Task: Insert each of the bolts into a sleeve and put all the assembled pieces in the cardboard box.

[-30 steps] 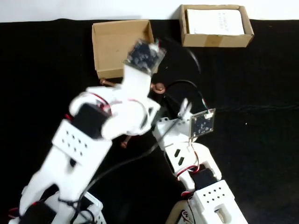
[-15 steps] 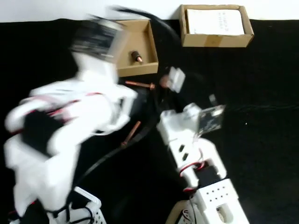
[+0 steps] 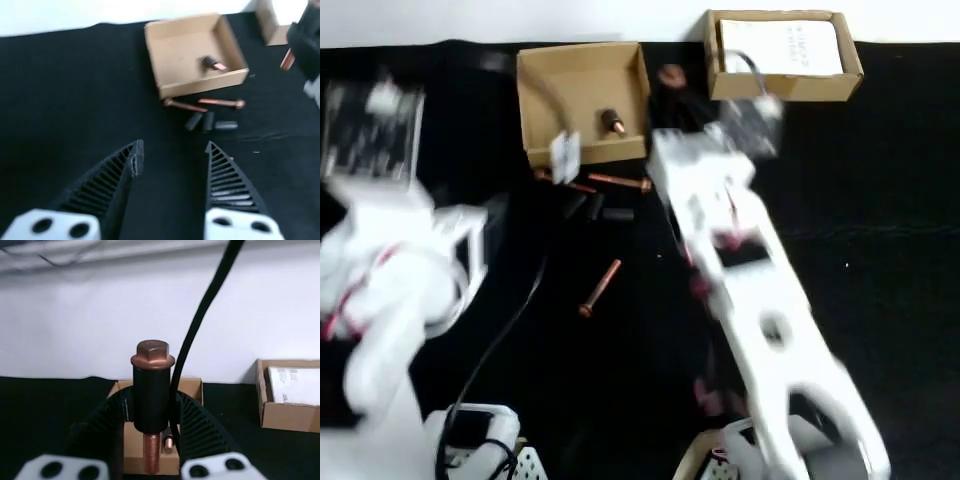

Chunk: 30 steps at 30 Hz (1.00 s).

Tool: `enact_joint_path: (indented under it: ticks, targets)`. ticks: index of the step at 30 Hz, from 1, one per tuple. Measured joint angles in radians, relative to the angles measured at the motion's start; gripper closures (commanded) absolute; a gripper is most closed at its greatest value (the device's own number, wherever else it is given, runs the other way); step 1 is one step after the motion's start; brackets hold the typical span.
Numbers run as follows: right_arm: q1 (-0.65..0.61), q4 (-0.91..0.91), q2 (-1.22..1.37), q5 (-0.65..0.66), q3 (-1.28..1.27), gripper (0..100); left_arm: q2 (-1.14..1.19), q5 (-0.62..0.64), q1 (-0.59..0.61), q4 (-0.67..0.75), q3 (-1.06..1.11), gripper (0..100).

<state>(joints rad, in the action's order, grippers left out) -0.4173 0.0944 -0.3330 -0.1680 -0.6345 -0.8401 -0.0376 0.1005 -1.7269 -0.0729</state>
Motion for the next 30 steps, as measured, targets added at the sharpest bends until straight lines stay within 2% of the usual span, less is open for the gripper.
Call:
enact_joint_path:
  ticks: [6,14,20,30]
  targets:
    - [0.0,0.0,0.462,0.0,0.347,99.1,-0.141,-0.02,0.127,0.055,0.304,80]
    - [-0.015,-0.021,0.988,0.015,0.821,99.1,-0.199,-0.02,0.155,0.089,0.512,80]
    - [-0.041,-0.117,1.266,0.124,1.175,99.1,-0.275,-0.02,0.155,0.135,0.663,80]
    - [-0.044,-0.37,1.536,0.135,1.617,98.5,-0.407,-0.02,0.155,0.169,0.802,80]
